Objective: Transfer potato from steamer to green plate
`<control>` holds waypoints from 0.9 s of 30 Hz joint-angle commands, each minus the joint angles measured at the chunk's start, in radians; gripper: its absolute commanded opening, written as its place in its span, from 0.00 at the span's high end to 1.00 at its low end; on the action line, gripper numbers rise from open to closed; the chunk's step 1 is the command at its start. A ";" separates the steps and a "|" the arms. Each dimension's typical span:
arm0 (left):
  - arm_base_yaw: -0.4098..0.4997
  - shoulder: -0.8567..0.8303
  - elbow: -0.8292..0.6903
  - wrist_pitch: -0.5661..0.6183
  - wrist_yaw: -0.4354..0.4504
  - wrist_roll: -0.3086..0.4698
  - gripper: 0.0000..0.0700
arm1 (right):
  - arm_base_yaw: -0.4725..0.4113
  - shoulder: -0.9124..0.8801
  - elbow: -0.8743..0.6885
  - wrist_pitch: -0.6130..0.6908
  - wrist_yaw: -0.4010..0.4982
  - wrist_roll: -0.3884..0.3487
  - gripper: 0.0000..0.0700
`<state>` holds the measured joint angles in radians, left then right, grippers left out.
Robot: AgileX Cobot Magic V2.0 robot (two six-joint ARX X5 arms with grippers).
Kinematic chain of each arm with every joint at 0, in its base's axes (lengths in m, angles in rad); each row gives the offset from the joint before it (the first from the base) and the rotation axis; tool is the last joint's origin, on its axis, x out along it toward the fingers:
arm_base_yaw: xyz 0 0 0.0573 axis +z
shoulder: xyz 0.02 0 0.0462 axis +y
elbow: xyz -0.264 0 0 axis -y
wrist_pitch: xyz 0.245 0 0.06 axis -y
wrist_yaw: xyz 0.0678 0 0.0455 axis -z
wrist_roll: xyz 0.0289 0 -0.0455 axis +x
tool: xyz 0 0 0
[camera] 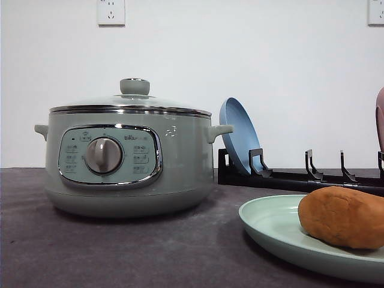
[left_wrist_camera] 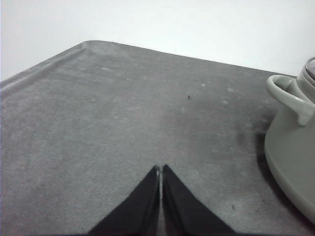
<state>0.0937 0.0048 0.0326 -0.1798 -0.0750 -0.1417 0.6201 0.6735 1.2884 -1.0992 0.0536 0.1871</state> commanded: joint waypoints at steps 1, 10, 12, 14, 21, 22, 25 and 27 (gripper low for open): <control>0.000 0.001 -0.021 -0.007 0.000 -0.004 1.00 | 0.007 0.002 0.017 0.006 0.000 -0.005 0.97; 0.000 0.000 -0.021 -0.007 0.000 -0.004 1.00 | 0.008 0.002 0.015 0.006 -0.001 -0.005 0.97; 0.000 0.000 -0.021 -0.007 0.000 -0.004 1.00 | 0.000 0.002 0.010 0.011 0.016 -0.005 0.97; 0.000 0.000 -0.021 -0.007 0.000 -0.004 1.00 | -0.036 -0.002 -0.017 0.045 0.033 -0.005 0.97; 0.000 0.000 -0.021 -0.007 0.000 -0.004 1.00 | -0.389 -0.187 -0.472 0.666 -0.175 -0.006 0.97; 0.000 0.000 -0.021 -0.007 0.000 -0.004 1.00 | -0.434 -0.225 -0.546 0.740 -0.183 -0.005 0.97; 0.000 0.000 -0.021 -0.007 0.000 -0.004 1.00 | -0.549 -0.350 -0.755 0.878 -0.176 -0.025 0.97; 0.000 0.000 -0.021 -0.007 0.000 -0.004 1.00 | -0.605 -0.429 -0.865 0.903 -0.177 -0.046 0.97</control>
<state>0.0937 0.0054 0.0326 -0.1798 -0.0753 -0.1448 0.0282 0.2654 0.4702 -0.2109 -0.1198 0.1699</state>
